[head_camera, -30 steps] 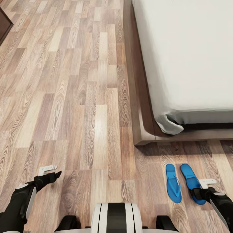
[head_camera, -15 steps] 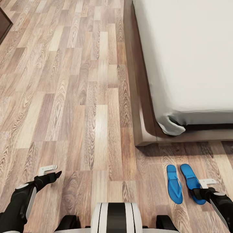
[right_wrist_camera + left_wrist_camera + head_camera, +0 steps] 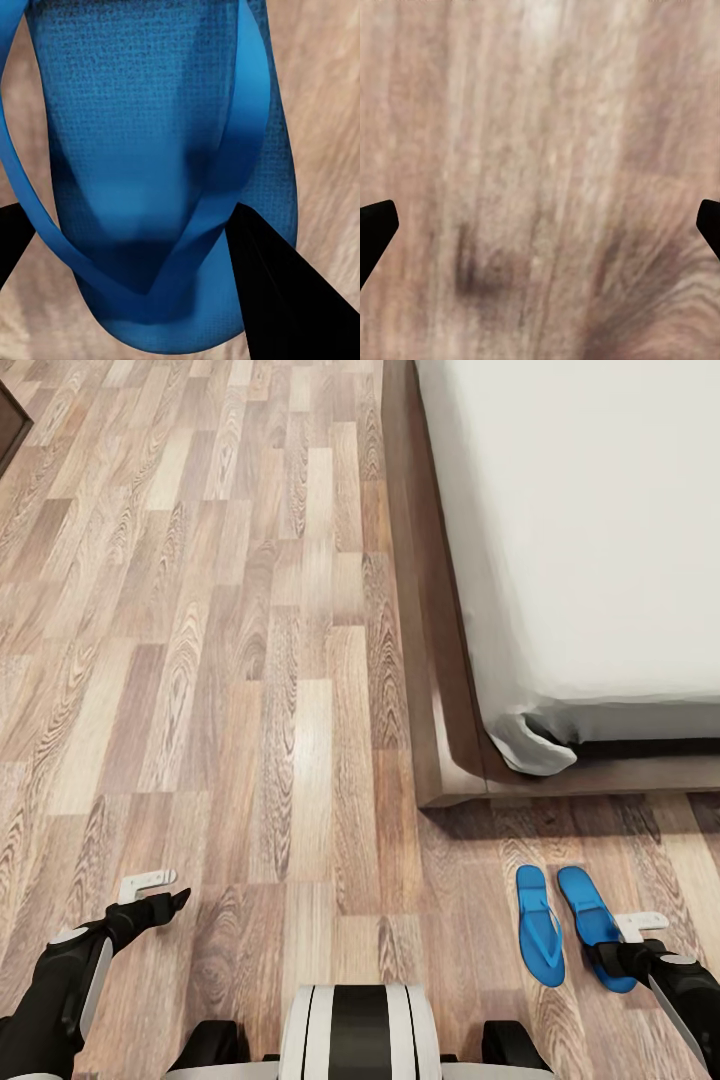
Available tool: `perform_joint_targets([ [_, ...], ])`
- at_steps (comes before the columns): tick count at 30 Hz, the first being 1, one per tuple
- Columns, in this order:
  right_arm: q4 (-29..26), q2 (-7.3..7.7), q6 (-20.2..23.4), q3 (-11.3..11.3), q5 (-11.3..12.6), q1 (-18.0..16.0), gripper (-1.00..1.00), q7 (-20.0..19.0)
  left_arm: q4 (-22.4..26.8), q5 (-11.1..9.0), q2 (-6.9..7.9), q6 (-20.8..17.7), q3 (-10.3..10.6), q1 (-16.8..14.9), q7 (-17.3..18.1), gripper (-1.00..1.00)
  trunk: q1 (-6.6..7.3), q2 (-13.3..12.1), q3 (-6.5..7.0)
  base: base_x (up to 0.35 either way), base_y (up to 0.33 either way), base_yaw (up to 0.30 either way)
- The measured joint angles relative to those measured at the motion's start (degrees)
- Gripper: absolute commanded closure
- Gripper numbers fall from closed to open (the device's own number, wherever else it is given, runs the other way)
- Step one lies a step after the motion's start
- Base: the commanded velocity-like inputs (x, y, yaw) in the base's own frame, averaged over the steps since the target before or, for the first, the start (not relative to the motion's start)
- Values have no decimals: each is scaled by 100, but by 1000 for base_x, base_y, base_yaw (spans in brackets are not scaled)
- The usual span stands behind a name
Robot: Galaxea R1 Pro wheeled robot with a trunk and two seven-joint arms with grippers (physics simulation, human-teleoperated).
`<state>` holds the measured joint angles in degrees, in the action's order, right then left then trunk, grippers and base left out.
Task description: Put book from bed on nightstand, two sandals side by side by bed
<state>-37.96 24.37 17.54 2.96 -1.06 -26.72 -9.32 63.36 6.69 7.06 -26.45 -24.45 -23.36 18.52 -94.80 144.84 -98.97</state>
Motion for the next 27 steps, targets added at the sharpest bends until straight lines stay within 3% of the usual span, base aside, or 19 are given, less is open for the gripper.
perform_joint_targets([
  [27,-4,0,-1,0,0,0,100,0,0,0,0,0,0,-1,0,-100,-5,3,-44,0,0,0],
])
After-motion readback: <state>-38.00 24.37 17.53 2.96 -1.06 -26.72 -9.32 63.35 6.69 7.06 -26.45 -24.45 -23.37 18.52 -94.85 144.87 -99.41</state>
